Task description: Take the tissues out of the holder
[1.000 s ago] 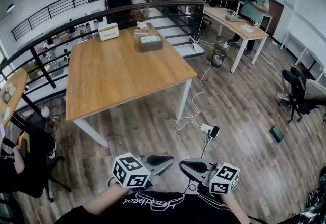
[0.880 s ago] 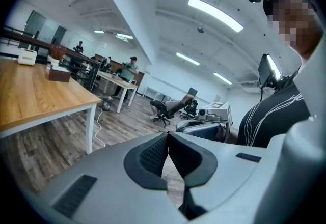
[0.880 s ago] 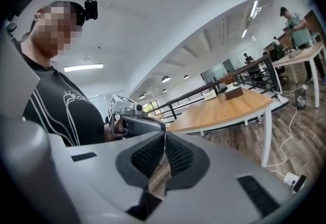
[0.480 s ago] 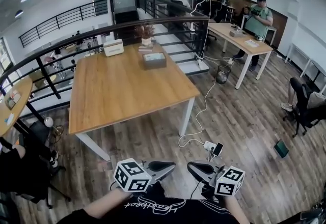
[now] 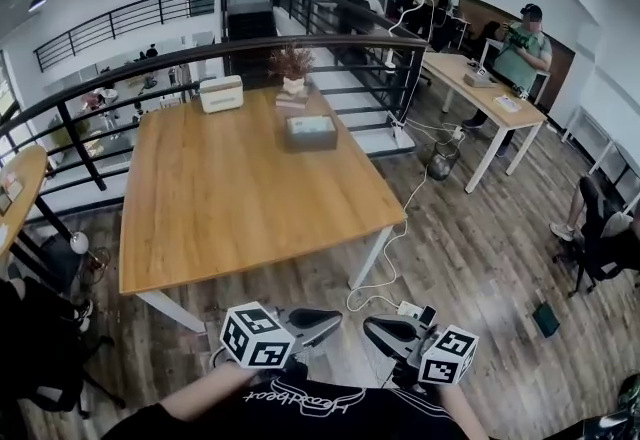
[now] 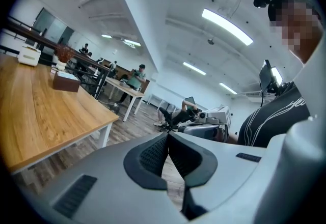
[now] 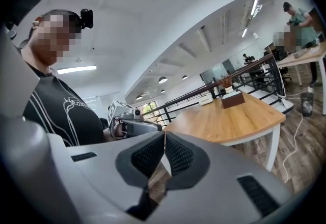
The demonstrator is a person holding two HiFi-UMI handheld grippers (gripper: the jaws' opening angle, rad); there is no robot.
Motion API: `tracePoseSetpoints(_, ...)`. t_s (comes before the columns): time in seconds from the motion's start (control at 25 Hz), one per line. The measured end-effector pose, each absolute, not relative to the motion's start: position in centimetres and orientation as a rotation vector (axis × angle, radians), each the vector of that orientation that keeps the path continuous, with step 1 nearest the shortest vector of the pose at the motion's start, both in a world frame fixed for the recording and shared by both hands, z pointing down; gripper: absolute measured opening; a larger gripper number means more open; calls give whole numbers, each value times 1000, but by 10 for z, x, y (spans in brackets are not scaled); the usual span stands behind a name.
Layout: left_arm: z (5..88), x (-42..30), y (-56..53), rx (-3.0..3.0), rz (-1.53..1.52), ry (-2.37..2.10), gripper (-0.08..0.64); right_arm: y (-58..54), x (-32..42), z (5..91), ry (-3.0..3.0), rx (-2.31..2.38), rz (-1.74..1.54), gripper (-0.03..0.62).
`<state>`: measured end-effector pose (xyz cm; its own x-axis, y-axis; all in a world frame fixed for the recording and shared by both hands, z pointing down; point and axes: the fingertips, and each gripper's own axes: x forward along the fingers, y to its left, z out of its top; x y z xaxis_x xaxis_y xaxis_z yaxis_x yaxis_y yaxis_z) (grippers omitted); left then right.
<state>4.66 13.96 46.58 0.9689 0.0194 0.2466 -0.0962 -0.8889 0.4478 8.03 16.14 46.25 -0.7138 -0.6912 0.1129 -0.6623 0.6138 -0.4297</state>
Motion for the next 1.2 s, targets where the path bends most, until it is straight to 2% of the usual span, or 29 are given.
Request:
tracePoseSetpoints(0.36, 444, 32, -53, 2669, 295, -102, 12, -28, 71, 450, 2779, -1155, -713, 17)
tracePoseSetpoints(0.6, 440, 10, -142, 2677, 253, -163, 12, -119, 61, 449, 2804, -1224, -663, 17)
tracePoseSetpoints(1.2, 457, 16, -237, 2634, 243, -233, 12, -213, 58, 468, 2903, -1089, -705, 18)
